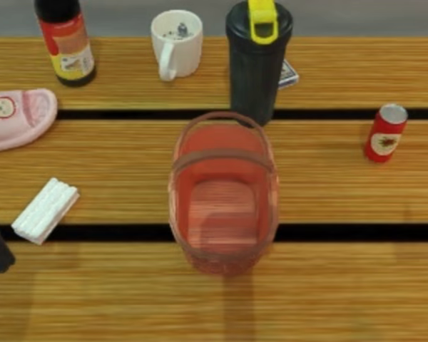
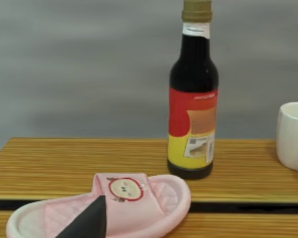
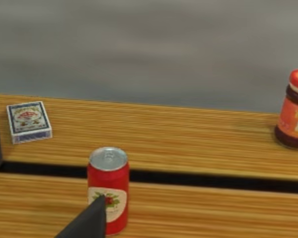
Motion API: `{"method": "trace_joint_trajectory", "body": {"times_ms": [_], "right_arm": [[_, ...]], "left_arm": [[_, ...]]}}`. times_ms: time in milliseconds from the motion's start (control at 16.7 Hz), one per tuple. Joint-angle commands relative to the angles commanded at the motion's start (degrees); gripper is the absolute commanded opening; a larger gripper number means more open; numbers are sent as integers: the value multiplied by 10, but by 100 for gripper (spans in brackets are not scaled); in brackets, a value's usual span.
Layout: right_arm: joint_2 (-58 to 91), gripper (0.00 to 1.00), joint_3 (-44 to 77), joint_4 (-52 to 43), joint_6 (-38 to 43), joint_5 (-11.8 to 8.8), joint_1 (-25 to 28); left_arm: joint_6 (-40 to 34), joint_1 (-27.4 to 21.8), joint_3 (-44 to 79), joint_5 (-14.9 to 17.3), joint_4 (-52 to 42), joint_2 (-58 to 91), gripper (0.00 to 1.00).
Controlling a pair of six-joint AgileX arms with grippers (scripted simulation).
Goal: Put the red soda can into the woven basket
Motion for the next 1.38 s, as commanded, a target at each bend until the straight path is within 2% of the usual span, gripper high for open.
{"method": "trace_joint_trajectory", "body": {"times_ms": [300, 960, 1200, 1380], "right_arm": [[262, 100, 243, -150, -65, 0, 17], [976, 100, 892, -537, -232, 5, 57], [1166, 100, 1065, -639, -276, 6, 68], [1252, 100, 1143, -687, -297, 6, 74]], "left_arm": [[0, 0, 0, 0, 0, 0, 100], [0, 0, 0, 0, 0, 0, 100], [0, 0, 0, 0, 0, 0, 100], [0, 0, 0, 0, 0, 0, 100]]}}
